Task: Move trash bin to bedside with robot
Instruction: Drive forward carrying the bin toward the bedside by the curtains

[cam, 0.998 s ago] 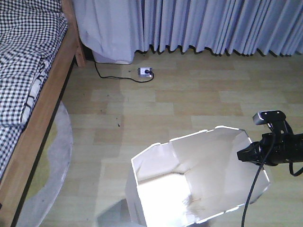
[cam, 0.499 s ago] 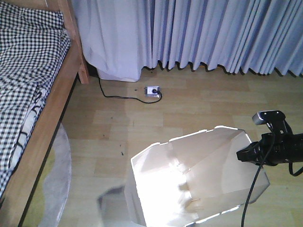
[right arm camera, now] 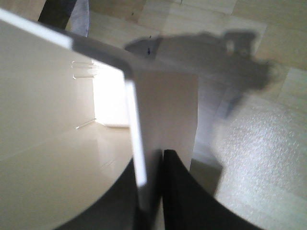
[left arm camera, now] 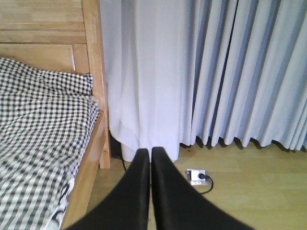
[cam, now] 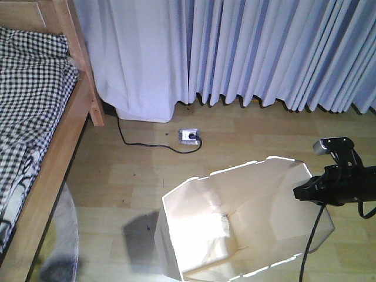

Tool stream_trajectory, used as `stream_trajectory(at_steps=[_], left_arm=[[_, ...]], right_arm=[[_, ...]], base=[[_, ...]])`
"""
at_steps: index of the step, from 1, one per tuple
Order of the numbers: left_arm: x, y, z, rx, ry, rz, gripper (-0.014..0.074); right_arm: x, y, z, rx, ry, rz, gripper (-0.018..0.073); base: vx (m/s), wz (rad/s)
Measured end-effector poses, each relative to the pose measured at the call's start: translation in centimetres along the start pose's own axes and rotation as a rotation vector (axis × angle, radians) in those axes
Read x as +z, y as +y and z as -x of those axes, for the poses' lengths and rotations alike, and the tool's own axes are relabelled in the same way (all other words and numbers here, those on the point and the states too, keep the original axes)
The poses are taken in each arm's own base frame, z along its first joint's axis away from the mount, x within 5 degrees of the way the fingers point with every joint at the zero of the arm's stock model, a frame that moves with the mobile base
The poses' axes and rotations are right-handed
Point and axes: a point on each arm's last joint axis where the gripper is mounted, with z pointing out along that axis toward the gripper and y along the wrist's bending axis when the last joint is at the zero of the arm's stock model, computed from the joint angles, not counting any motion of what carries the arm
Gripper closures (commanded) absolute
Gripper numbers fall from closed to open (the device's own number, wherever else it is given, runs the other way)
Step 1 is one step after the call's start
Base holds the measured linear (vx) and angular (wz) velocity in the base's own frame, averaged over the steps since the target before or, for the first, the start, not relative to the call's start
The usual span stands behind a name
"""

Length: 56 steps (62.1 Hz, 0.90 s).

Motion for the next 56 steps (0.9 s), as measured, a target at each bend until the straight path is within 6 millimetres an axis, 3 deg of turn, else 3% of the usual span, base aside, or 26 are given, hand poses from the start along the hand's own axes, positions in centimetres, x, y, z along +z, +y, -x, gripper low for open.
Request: stream_trajectory(at_steps=[56], left_arm=[[0.00,0.00,0.00,0.000,0.000,0.000,0.0602]], right_arm=[[0.00,0.00,0.02,0.003,-0.002,0.000,0.0565]], base=[[0.31,0.01]])
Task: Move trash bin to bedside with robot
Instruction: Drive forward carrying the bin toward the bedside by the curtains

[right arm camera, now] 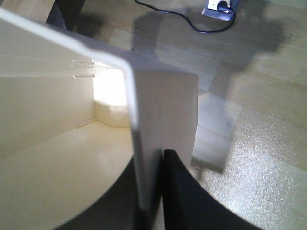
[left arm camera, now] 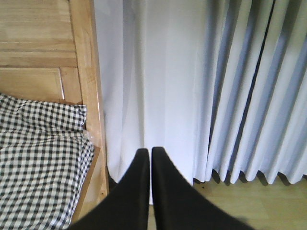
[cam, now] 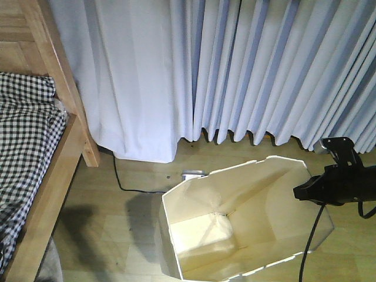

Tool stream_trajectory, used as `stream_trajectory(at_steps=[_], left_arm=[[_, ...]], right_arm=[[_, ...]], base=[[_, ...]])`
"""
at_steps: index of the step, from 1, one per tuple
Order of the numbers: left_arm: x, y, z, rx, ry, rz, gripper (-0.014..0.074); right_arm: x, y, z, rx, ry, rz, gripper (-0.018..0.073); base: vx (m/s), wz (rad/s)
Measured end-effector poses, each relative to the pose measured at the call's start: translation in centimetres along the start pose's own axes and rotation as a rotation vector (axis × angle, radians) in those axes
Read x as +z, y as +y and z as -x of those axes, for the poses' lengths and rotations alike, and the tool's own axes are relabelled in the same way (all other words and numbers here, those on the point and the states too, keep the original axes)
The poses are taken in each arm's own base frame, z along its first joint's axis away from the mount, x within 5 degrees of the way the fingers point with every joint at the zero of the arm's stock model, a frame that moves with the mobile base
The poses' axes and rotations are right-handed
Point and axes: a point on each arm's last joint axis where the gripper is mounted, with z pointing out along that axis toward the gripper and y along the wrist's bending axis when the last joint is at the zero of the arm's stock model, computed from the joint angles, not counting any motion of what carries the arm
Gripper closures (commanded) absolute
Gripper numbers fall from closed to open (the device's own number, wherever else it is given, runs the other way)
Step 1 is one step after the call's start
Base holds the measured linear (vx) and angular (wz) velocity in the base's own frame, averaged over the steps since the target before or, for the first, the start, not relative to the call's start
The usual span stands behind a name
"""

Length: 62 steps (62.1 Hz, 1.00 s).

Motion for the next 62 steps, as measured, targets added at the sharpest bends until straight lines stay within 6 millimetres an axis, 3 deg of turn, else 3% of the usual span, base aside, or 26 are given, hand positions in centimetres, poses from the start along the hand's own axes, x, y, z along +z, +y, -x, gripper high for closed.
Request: stream_trajectory(at_steps=[62], left_arm=[[0.00,0.00,0.00,0.000,0.000,0.000,0.0602]], right_arm=[[0.00,0.00,0.00,0.001,0.000,0.000,0.0565]], base=[[0.04,-0.03]])
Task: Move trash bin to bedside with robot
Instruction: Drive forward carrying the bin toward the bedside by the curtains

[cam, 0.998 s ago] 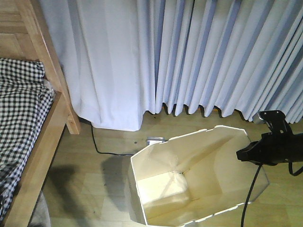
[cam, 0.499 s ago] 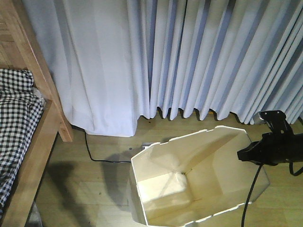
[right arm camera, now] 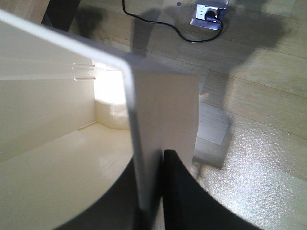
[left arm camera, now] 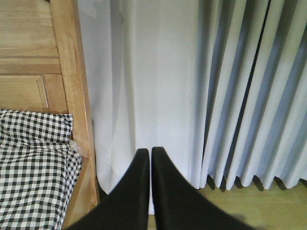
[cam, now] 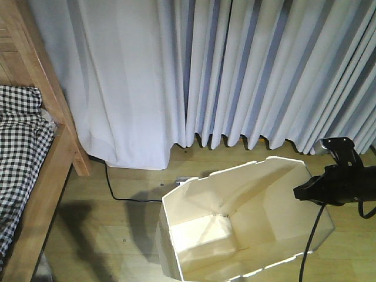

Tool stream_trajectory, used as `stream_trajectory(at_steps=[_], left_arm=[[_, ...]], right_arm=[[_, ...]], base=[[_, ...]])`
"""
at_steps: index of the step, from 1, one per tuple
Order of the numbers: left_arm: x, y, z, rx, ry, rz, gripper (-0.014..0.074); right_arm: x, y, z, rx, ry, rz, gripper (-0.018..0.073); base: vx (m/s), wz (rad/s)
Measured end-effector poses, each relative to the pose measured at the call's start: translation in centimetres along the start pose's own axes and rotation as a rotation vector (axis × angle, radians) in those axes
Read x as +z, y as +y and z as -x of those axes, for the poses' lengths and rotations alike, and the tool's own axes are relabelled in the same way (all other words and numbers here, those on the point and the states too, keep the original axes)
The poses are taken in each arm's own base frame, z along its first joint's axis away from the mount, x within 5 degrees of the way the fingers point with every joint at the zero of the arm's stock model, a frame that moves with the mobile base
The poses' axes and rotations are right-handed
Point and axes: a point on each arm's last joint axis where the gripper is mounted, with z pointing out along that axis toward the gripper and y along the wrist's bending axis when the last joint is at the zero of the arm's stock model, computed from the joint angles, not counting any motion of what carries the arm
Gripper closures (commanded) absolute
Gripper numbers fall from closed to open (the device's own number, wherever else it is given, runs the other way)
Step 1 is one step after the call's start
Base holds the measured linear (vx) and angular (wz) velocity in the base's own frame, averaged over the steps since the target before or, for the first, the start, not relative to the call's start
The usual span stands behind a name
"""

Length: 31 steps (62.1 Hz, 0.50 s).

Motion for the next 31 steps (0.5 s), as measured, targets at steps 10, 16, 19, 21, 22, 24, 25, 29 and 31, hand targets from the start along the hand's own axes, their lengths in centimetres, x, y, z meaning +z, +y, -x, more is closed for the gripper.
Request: stream_trajectory(at_steps=[10,16,19,21,22,24,25,29,31], left_arm=[[0.00,0.00,0.00,0.000,0.000,0.000,0.0602],[0.00,0.00,0.00,0.000,0.000,0.000,0.0602],[0.00,0.00,0.00,0.000,0.000,0.000,0.0602],[0.00,0.00,0.00,0.000,0.000,0.000,0.0602],[0.00,0.00,0.00,0.000,0.000,0.000,0.0602],[0.00,0.00,0.00,0.000,0.000,0.000,0.0602],[0.00,0.00,0.00,0.000,0.000,0.000,0.0602],[0.00,0.00,0.00,0.000,0.000,0.000,0.0602],[0.00,0.00,0.00,0.000,0.000,0.000,0.0602]], right_arm=[[0.00,0.00,0.00,0.000,0.000,0.000,0.0565],[0.00,0.00,0.00,0.000,0.000,0.000,0.0565],[0.00,0.00,0.00,0.000,0.000,0.000,0.0565],[0.00,0.00,0.00,0.000,0.000,0.000,0.0565],[0.00,0.00,0.00,0.000,0.000,0.000,0.0565],[0.00,0.00,0.00,0.000,0.000,0.000,0.0565],[0.00,0.00,0.00,0.000,0.000,0.000,0.0565],[0.00,0.00,0.00,0.000,0.000,0.000,0.0565],[0.00,0.00,0.00,0.000,0.000,0.000,0.0565]], base=[[0.00,0.00],[0.00,0.00],[0.00,0.00],[0.00,0.00],[0.00,0.00],[0.00,0.00],[0.00,0.00],[0.00,0.00],[0.00,0.00]])
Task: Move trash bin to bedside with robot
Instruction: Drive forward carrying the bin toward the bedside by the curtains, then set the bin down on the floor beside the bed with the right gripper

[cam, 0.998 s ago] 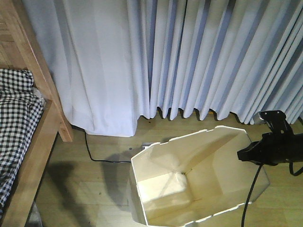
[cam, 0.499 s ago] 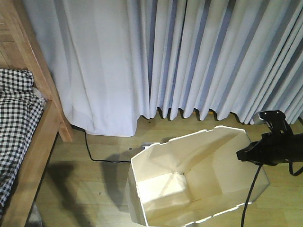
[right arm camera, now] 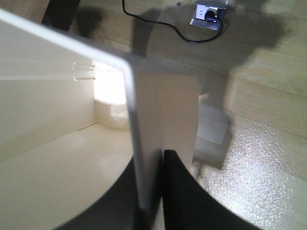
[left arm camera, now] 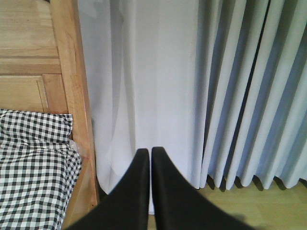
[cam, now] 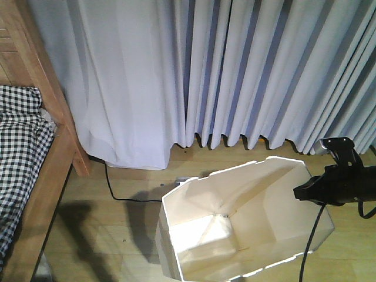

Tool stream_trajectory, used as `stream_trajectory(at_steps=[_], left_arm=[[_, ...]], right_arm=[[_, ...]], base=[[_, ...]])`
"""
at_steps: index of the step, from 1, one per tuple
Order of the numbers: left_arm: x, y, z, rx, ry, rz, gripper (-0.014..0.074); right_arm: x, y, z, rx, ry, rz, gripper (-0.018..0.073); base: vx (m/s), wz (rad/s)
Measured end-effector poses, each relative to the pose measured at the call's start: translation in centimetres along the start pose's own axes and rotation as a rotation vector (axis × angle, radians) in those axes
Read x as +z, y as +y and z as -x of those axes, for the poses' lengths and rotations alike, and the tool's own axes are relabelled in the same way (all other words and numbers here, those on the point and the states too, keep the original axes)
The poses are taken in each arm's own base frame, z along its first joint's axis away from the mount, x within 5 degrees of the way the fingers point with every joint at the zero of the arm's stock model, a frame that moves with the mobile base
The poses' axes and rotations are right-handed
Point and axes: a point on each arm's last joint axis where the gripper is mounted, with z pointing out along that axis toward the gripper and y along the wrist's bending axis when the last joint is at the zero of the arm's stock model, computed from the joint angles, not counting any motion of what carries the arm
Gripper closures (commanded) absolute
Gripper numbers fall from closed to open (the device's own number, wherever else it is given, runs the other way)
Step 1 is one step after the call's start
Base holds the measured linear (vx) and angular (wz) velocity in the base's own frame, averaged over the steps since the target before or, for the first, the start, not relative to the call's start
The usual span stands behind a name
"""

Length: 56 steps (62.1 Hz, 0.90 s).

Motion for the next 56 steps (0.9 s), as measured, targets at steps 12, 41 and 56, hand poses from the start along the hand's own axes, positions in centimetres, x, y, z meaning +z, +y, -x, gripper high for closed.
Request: stream_trajectory(at_steps=[12,41,56], left_arm=[[0.0,0.0,0.0,0.000,0.000,0.000,0.0602],[0.0,0.0,0.0,0.000,0.000,0.000,0.0602],[0.0,0.0,0.0,0.000,0.000,0.000,0.0602]], right_arm=[[0.1,-0.3,0.2,0.056,-0.015,-0.016,0.0565],[6.2,-7.7,2.3,0.307,-0.001,-0.190,0.0565],[12.1,-11.6,1.8,0.348,0.045,-0.157,0.0565]], base=[[0.00,0.00],[0.00,0.00],[0.00,0.00]])
